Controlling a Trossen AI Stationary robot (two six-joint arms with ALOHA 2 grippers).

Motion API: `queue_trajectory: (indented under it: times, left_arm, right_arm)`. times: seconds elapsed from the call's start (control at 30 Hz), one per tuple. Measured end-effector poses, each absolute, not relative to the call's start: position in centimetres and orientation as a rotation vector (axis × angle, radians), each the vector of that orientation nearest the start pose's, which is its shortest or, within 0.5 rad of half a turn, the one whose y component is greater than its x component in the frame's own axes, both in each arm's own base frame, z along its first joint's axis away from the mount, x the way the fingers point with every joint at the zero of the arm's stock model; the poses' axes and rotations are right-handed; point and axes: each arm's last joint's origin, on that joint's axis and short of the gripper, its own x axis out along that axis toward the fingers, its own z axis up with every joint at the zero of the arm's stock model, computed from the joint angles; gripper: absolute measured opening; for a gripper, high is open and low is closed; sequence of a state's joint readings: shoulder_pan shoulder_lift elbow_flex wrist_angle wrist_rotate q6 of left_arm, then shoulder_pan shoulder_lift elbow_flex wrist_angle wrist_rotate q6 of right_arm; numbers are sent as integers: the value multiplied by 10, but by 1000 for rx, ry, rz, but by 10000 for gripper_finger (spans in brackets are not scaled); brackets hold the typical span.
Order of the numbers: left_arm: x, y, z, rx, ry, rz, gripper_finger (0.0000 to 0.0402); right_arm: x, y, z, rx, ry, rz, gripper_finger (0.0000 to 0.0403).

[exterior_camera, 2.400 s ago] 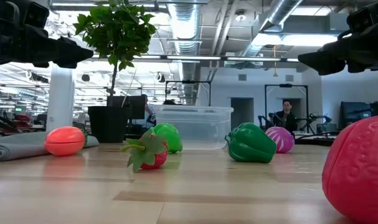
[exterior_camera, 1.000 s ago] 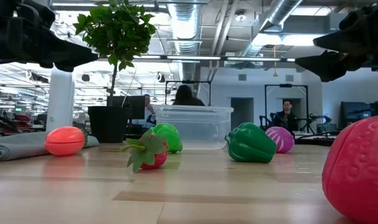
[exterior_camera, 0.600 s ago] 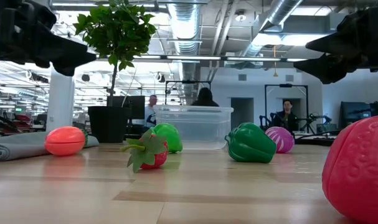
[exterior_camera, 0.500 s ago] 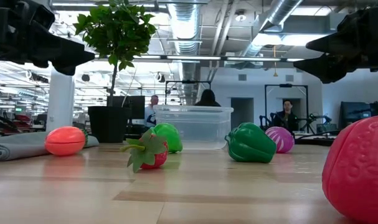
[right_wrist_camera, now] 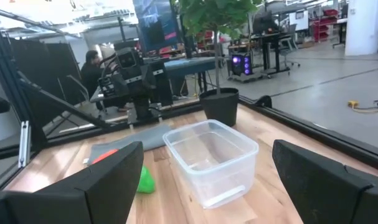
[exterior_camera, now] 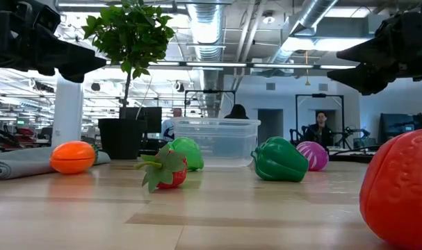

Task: Pick and placing Produce into tupperware
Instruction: Put the onion into the transparent container

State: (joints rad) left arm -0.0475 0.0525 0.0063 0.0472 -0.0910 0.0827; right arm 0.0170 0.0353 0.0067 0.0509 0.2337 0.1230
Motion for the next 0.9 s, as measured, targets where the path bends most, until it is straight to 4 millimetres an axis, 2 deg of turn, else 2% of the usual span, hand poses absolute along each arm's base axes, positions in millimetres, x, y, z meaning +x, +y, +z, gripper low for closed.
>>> queue_trajectory:
  times: [0.2, 0.3, 0.4, 0.57, 0.73, 0.9]
  left_arm:
    - [100, -2, 166, 84, 0, 44, 197]
    - [100, -2, 166, 82, 1, 44, 197]
    - [100, -2, 166, 82, 1, 44, 197]
    - [100, -2, 166, 83, 1, 45, 197]
    - [100, -2, 166, 76, 0, 52, 197]
    - [100, -2, 166, 43, -1, 52, 197]
  right_arm:
    - [99, -6, 170, 100, -58, -231, 379]
    - [99, -4, 173, 191, -86, -172, 379]
    - [100, 0, 166, 248, -6, -44, 379]
    - [106, 3, 157, 253, 121, -45, 365]
    - [114, 5, 180, 108, 137, -103, 334]
    - [130, 10, 198, 31, 296, -98, 306]
